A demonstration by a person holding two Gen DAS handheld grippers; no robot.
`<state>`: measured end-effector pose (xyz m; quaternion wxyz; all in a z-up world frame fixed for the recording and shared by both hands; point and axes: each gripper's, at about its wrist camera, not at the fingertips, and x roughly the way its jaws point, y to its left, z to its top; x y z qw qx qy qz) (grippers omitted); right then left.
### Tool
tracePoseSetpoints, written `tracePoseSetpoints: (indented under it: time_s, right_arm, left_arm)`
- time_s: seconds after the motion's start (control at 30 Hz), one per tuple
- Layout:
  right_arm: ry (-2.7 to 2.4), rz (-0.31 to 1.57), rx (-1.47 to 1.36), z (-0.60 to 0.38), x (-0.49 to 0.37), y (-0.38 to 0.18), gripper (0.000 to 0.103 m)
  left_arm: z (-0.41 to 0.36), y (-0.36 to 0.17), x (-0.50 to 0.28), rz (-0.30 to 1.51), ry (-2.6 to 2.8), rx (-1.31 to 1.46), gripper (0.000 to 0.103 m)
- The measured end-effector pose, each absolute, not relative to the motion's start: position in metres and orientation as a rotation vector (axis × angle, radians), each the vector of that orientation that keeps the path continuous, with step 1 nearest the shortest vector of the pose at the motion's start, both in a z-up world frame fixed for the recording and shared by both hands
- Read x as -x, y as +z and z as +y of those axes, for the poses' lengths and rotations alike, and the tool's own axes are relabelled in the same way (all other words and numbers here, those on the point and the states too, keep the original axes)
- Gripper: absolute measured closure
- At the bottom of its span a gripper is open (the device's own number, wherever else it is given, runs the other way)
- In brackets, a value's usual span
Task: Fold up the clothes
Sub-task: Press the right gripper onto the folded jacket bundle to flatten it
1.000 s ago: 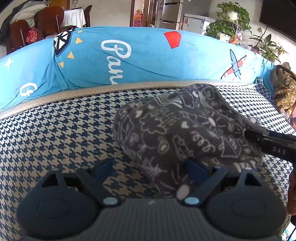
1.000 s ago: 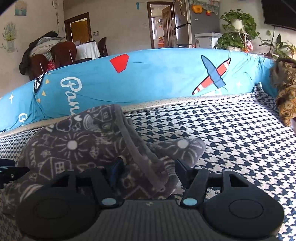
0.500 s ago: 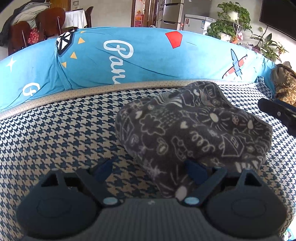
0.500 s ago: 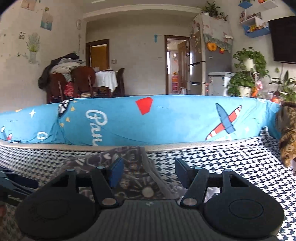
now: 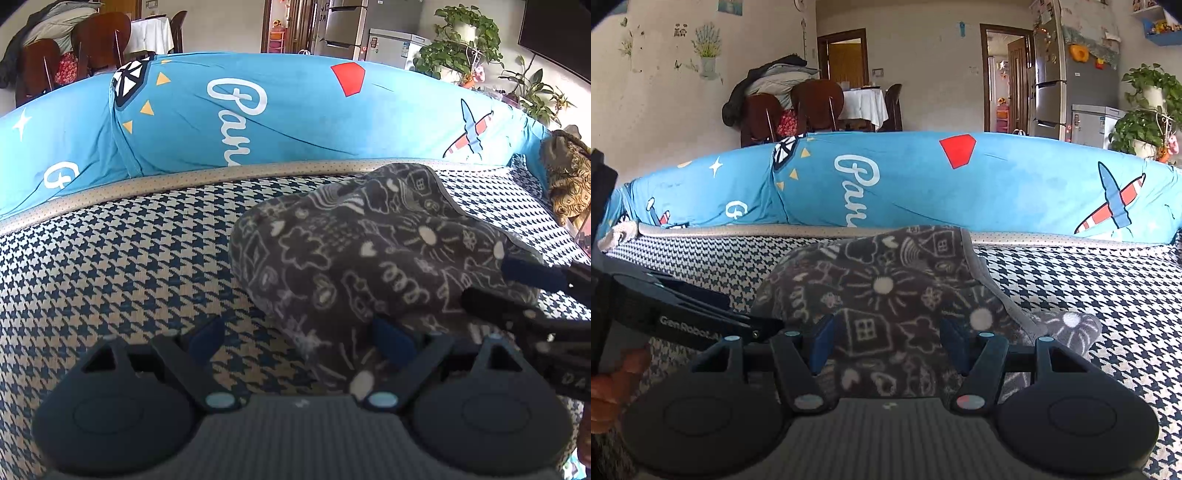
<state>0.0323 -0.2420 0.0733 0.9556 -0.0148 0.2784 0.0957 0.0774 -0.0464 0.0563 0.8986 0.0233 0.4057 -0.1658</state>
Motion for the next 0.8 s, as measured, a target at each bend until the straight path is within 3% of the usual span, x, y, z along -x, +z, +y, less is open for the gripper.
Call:
tracePoseSetpoints:
  time_s: [0.47,0.63,0.8]
  right_arm:
    - [0.230,0.649,0.020,-0.245,-0.055,0.036,0.032]
    - [0.232,0.645,0.043,-0.242,-0.056,0.032,0.029]
    - [0.222,0.639,0.071,-0.239,-0.057,0.029,0.023]
  left_arm:
    - [-0.055,0.052,-0.066,0.868,-0.438,-0.078,0.011]
    - [-0.051,0.042,-0.070,0.898,-0.424,-0.056,0.003]
    - [-0.052,0.036,-0.070,0.896,-0.415,-0.071,0.001]
